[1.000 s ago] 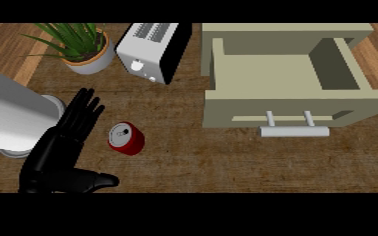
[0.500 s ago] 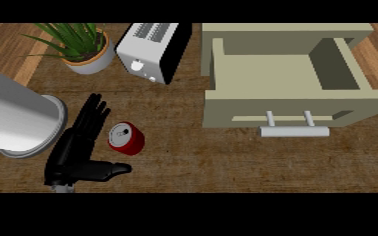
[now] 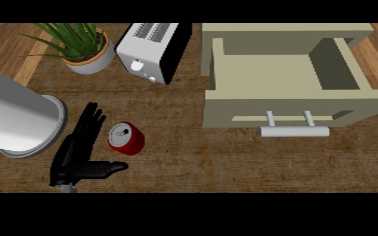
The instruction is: Pick up the can, place it into the drawer and close the drawer
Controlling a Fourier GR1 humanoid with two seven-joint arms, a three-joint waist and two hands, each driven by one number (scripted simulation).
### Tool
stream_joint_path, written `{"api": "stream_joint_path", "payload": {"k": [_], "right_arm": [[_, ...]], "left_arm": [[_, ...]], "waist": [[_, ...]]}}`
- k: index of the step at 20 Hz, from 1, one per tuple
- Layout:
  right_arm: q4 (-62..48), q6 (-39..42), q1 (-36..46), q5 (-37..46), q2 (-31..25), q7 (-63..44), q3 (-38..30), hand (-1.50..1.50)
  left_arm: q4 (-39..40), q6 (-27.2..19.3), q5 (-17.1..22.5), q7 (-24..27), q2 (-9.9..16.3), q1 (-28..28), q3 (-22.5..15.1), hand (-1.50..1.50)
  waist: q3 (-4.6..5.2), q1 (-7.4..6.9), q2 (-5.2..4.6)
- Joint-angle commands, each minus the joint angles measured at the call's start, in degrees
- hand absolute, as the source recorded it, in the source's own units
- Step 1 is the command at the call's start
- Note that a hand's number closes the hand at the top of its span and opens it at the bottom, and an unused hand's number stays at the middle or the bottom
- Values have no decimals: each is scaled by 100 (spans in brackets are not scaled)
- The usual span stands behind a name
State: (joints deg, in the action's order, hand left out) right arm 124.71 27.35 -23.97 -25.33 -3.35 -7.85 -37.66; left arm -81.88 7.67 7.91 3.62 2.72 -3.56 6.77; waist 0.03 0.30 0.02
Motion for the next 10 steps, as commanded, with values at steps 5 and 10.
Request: {"api": "stream_joint_path", "payload": {"k": [5,10], "right_arm": [[169,298,-148,-48,320,-29,-173,-150],[596,314,-438,-378,323,-307,-252,-150]], "left_arm": [[1239,322,-18,870,135,97,176,-150],[1595,216,-158,1194,-86,89,49,-150]], "waist": [[-1,6,1],[-1,12,6]]}}
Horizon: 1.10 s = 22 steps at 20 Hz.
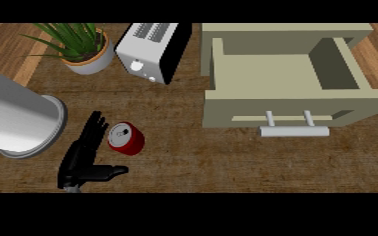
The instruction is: Pick up the can, place it into the drawer and close the drawer
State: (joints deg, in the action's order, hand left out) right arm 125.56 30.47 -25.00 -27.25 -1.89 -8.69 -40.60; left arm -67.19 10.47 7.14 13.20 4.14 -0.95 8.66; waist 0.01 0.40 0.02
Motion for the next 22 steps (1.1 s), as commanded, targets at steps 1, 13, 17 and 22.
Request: {"api": "stream_joint_path", "payload": {"k": [1,13,17,22], "right_arm": [[-70,-211,452,199,-50,-159,33,-150],[182,-115,296,-345,-173,-591,-318,-150],[233,205,-272,-453,178,-224,-269,-150],[54,500,-169,-430,183,-192,-313,-150]], "left_arm": [[319,8,-13,279,-94,-79,-23,-150],[1644,197,313,546,-73,924,207,-150],[2154,298,286,1034,-190,916,186,-150],[2076,465,673,304,-400,1465,88,150]], "waist": [[0,-30,-1],[1,-11,1],[0,11,5],[-3,13,11]]}}
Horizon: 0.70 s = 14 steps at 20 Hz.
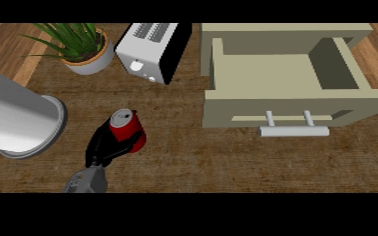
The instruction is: Pick up the can, place it into the drawer and close the drawer
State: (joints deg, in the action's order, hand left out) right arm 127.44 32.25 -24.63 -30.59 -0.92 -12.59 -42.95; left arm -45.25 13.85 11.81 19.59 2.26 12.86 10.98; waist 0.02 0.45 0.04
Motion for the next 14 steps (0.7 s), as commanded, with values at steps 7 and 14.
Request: {"api": "stream_joint_path", "payload": {"k": [7,14], "right_arm": [[-218,78,4,-57,-38,108,-180,-150],[513,-457,40,-206,36,-619,102,-150]], "left_arm": [[-1333,280,425,-575,-217,-266,-682,150],[-1607,-33,538,-424,-213,-106,-281,150]], "waist": [[-5,-29,13],[0,-31,1]]}}
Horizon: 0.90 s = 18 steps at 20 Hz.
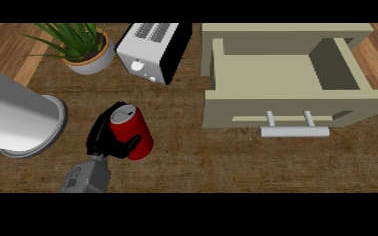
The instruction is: Pick up the can, place it into the drawer and close the drawer
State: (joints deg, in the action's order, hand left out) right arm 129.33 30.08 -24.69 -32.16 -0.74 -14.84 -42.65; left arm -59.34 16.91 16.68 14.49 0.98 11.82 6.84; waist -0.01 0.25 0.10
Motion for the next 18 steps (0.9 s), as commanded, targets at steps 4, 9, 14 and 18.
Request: {"api": "stream_joint_path", "payload": {"k": [4,9,14,18], "right_arm": [[80,20,-350,175,73,334,346,-150],[165,-226,9,-90,-77,-49,27,-150],[356,-297,-330,15,72,153,288,-150],[488,-252,-711,-113,72,227,343,-150]], "left_arm": [[-222,-912,362,-114,37,393,526,150],[-968,-1372,198,-408,-35,448,129,150],[-1575,-1962,-40,-788,-96,677,-331,150],[-2418,-2610,-163,-1795,-97,972,-555,150]], "waist": [[0,22,-2],[0,-9,3],[-1,9,2],[-2,25,12]]}}
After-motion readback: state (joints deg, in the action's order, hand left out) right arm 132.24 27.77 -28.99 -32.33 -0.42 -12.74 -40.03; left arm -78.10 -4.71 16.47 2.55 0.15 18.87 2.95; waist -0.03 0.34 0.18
